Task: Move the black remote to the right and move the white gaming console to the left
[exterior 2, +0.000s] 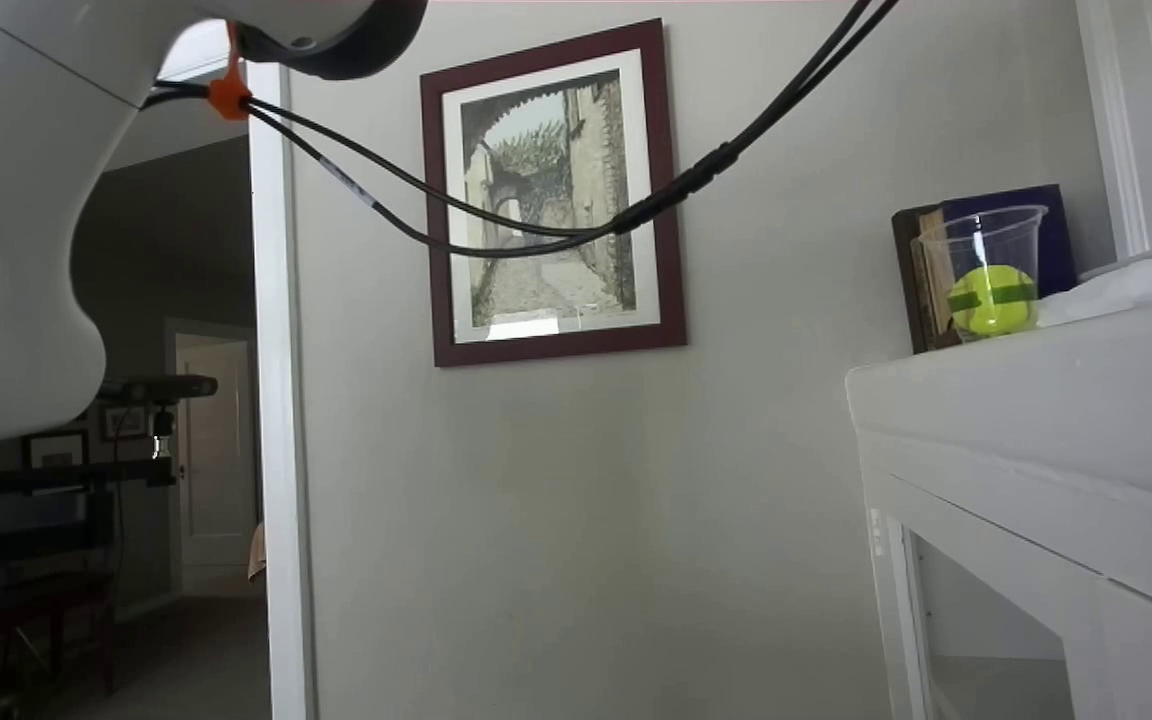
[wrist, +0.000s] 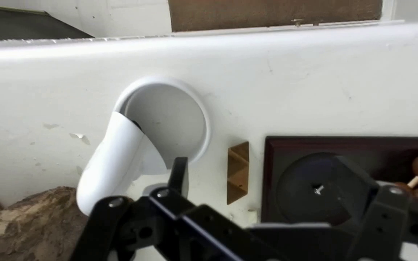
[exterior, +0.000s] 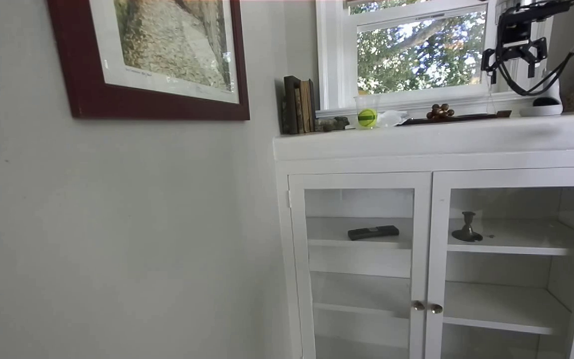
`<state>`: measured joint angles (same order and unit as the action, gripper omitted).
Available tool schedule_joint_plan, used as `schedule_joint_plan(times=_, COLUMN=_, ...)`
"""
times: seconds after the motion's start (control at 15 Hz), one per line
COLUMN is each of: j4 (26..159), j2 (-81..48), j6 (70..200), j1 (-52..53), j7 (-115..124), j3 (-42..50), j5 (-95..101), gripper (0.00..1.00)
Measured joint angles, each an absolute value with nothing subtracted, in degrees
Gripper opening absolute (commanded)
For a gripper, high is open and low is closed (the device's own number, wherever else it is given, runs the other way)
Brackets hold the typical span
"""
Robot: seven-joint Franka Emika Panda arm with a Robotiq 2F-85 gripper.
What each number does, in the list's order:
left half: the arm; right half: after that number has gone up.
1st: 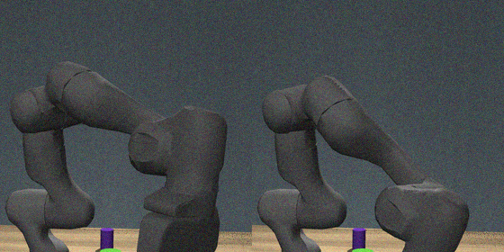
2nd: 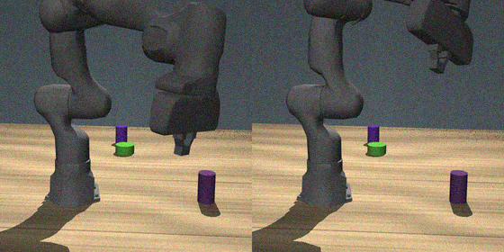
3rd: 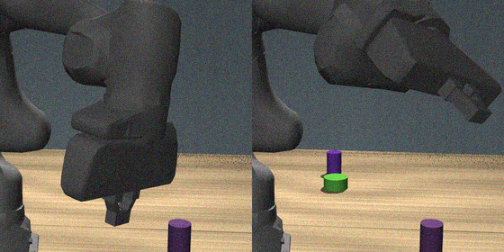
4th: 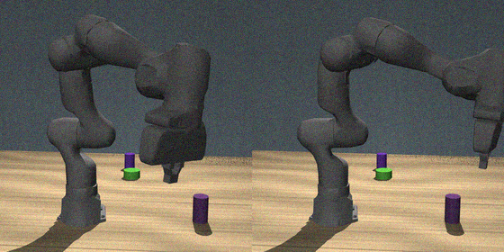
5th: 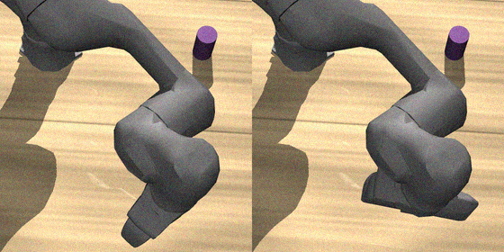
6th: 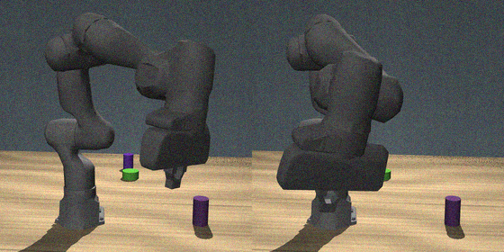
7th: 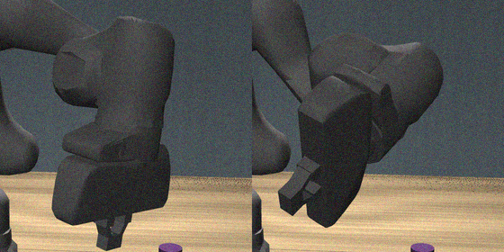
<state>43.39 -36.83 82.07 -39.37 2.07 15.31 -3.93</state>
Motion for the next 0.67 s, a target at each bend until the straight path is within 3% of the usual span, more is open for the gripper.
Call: schedule_joint_plan(times=0.67, j4=38.49, j2=-35.92, j6=69.09, j1=-38.48, j7=21.44, j3=22.42, j5=0.92, gripper=1.0)
